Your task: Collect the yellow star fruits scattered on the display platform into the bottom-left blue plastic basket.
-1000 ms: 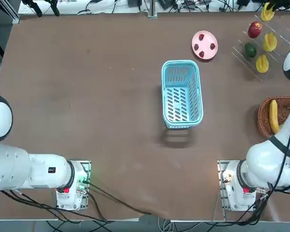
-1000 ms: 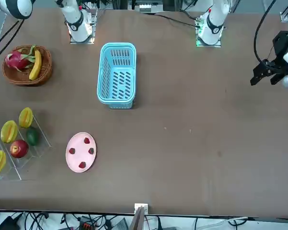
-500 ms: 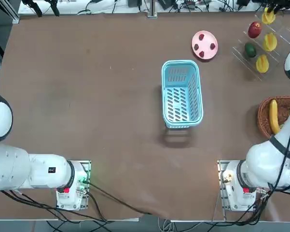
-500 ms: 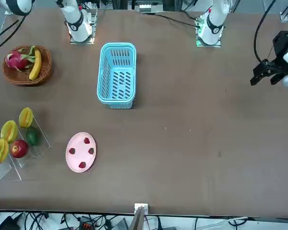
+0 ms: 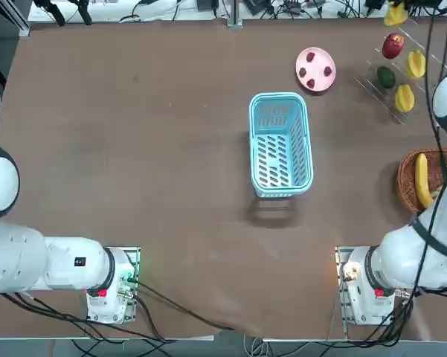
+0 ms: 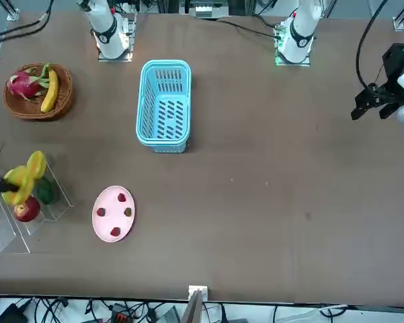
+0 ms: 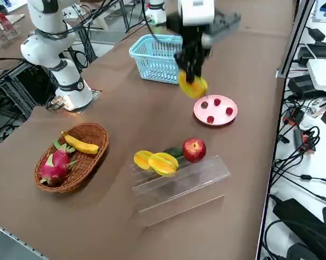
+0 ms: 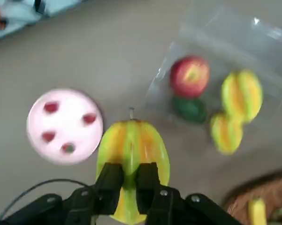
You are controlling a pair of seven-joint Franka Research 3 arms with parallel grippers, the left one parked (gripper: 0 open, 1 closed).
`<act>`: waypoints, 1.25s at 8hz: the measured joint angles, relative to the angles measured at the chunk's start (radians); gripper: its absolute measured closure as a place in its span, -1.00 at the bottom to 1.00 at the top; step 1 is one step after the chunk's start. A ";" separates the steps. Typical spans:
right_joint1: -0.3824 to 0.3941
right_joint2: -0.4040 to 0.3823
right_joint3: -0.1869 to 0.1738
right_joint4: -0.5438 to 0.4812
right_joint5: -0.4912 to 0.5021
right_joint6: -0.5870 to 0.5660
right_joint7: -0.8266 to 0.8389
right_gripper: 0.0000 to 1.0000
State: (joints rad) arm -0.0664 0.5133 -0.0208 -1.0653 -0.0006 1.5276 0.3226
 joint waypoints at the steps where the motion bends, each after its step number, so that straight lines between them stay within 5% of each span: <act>1: 0.054 -0.073 0.001 -0.098 0.000 -0.010 0.082 0.57; 3: 0.167 -0.261 0.011 -0.373 0.007 0.033 0.256 0.57; 5: 0.364 -0.399 0.022 -0.600 0.008 0.095 0.513 0.57; 8: 0.607 -0.427 0.026 -0.784 0.007 0.258 0.818 0.57; 10: 0.682 -0.422 0.025 -0.889 0.010 0.364 0.892 0.58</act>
State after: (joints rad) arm 0.6154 0.0910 0.0041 -1.9538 0.0094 1.8912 1.2147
